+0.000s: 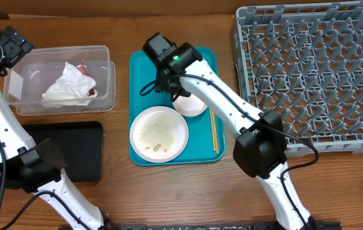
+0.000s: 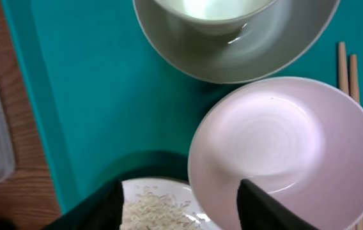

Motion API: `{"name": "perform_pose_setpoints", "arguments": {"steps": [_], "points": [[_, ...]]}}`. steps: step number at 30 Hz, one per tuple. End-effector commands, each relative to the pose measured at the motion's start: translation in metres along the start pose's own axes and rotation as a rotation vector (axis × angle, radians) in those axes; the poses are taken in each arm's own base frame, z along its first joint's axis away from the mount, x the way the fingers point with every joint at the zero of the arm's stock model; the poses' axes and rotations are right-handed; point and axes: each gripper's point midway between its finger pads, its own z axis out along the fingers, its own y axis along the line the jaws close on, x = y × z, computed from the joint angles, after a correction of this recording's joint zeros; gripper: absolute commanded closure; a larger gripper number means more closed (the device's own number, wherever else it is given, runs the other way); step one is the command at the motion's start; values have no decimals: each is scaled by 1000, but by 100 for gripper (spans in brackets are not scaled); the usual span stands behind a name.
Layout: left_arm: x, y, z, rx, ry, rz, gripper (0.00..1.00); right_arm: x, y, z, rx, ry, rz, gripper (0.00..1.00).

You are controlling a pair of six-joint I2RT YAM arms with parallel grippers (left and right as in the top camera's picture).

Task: Sort waste into correct bins and load items into the dishwasher
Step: 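Move the right gripper to the pink bowl and grasp its rim, then lift the pink bowl right and lower it into the grey dish rack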

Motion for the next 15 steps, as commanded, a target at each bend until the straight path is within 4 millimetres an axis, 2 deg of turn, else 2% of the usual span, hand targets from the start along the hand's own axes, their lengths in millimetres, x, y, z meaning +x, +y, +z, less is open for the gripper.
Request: {"name": "perform_pose_setpoints", "arguments": {"steps": [1, 6, 11, 15], "points": [[0, 1, 2, -8, 3, 20, 0, -11, -5, 5, 27, -40, 40, 47], [0, 1, 2, -8, 3, 20, 0, -13, -8, 14, 55, -54, 40, 48], [0, 1, 2, -8, 3, 20, 0, -5, -11, 36, 83, -22, 59, 49], [0, 1, 2, -8, 3, 20, 0, -5, -11, 42, 84, -23, 58, 49]]}}
